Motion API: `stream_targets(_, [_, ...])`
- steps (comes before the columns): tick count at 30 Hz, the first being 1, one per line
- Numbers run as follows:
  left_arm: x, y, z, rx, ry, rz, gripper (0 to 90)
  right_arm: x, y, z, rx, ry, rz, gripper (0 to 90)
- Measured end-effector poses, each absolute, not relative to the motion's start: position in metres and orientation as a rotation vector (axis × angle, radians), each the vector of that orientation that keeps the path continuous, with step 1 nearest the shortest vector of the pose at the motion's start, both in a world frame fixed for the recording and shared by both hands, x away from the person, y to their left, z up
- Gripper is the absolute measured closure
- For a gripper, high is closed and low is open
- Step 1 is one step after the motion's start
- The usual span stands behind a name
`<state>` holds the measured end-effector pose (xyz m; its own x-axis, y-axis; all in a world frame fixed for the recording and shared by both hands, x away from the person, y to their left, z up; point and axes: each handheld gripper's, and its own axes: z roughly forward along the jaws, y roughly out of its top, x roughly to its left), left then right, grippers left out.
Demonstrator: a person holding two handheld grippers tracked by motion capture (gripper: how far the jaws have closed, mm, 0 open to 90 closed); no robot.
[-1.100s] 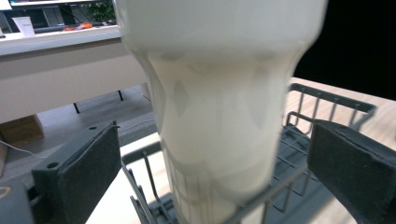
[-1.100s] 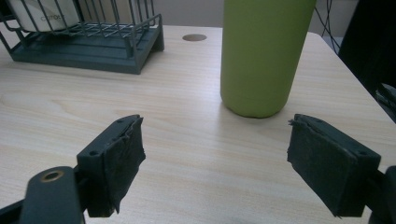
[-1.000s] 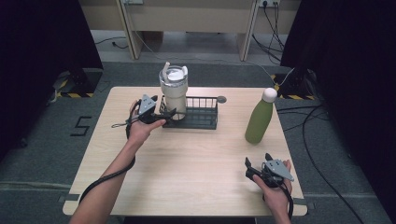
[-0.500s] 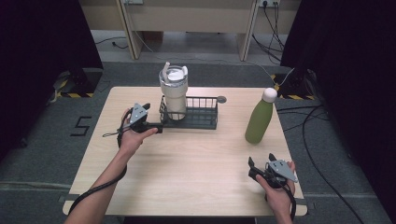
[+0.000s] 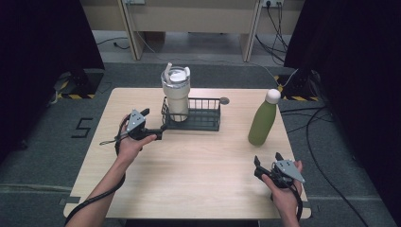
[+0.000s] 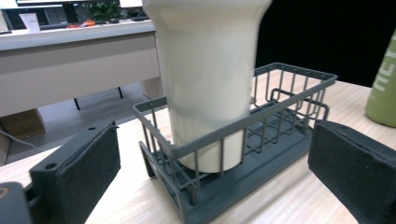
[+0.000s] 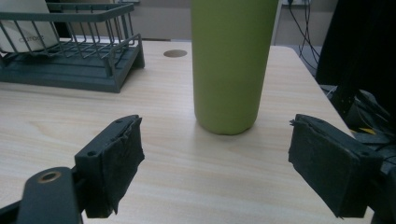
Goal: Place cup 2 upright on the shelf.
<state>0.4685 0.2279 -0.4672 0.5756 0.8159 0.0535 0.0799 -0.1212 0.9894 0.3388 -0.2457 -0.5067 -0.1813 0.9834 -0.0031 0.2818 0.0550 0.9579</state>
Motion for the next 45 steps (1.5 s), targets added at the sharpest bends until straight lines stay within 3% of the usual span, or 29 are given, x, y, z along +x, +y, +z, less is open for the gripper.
stream_targets(18, [0.430, 0.245, -0.472, 1.557, 0.775, 0.776, 1.5, 0.368, -0.249, -0.473, 1.275, 1.501, 1.180, 12.1])
stream_targets(45, [0.423, 0.251, -0.478, 1.550, 0.803, 0.770, 1.4, 0.421, -0.243, -0.442, 1.192, 1.498, 1.185, 11.0])
